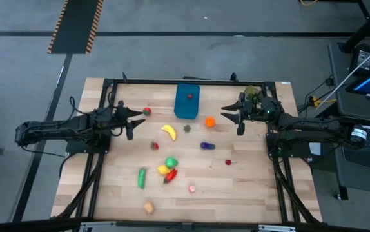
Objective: Pick and placing Produce into tupperware
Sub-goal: Put the top left strawberry into the blue bin
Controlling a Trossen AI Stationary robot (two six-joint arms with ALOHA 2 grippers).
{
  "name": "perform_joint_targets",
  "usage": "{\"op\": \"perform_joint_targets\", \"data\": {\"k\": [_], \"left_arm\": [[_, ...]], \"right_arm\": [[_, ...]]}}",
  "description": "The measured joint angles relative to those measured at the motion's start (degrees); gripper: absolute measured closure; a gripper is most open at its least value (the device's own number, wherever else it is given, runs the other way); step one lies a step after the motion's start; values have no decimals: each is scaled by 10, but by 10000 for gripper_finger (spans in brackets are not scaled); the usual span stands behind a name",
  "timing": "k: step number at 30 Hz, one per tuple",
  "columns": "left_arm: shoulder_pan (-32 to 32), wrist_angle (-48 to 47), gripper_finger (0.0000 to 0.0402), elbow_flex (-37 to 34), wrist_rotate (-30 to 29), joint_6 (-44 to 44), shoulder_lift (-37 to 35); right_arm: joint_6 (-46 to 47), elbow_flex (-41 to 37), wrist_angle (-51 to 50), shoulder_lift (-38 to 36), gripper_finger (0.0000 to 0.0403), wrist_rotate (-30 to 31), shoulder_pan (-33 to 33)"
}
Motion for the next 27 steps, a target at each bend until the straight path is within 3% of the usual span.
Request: {"op": "perform_joint_targets", "data": {"k": [6,12,27], "left_arm": [[0,4,180,0,-3,31,27],[-7,39,156,0,23,154,34],[-11,37,147,0,21,141,34]], "right_arm": [[1,0,1,0,280,0,0],[2,0,1,0,280,0,0],[-3,0,0,0,280,0,0]]}}
